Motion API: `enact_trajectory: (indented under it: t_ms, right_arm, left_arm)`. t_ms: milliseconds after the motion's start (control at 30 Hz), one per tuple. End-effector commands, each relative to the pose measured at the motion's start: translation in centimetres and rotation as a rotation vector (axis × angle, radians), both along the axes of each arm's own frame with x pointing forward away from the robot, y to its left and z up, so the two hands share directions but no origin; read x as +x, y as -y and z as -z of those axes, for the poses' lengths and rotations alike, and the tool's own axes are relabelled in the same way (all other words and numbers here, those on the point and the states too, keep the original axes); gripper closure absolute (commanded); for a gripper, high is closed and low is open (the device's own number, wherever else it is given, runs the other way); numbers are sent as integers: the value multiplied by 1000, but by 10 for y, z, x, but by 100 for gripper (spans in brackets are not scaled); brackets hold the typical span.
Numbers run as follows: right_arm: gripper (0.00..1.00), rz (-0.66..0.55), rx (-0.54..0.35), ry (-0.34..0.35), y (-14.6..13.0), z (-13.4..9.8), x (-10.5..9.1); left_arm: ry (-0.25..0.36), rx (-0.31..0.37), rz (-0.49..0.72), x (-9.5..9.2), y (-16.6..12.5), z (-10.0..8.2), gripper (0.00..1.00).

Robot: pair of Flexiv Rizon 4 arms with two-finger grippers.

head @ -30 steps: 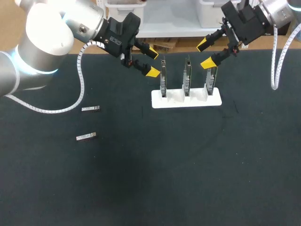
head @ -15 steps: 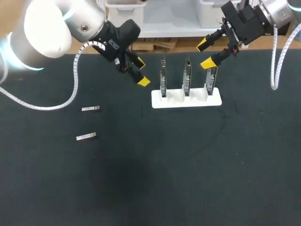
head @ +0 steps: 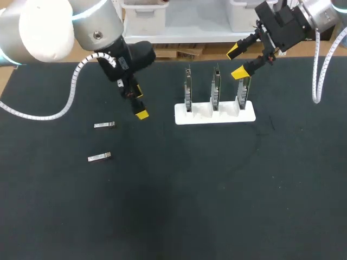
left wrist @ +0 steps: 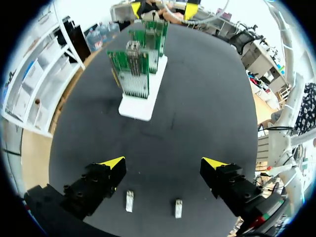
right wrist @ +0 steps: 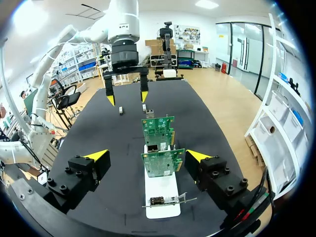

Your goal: Pick up the optical module with the left hand, and insert it into the network port with the right hand.

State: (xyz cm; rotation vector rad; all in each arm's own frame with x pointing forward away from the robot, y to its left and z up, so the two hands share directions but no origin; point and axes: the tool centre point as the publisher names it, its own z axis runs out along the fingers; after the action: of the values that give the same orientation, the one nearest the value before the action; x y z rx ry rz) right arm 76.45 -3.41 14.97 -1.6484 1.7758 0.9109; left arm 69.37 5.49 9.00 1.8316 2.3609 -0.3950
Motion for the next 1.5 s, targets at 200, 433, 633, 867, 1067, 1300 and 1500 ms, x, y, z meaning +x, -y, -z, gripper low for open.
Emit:
enact_trajectory:
  t_ms: [200,433,633,867,1067,1300,1500]
  right_arm:
    - [0,4,-1,2,0,0,-2]
    - [0,4,-1,2,0,0,-2]
    - [0,4,-1,2,0,0,-2]
    - [0,4,-1,2,0,0,-2]
    - [0,4,-1,2,0,0,-2]
    - [0,4,-1,2,0,0,-2]
    - [0,4,-1,2,0,0,-2]
  left_arm:
    - [-56,192,51,-1,-24,5,0]
    - [-62,206,29,0,-40,4,0]
    - [-62,206,29,0,-40,4,0]
    - [-62,206,29,0,-40,4,0]
    - [-62,206,29,0,-40,4,0]
    - [103,238,127,6,-32,7,0]
    - [157,257,141,4,-47,18,0]
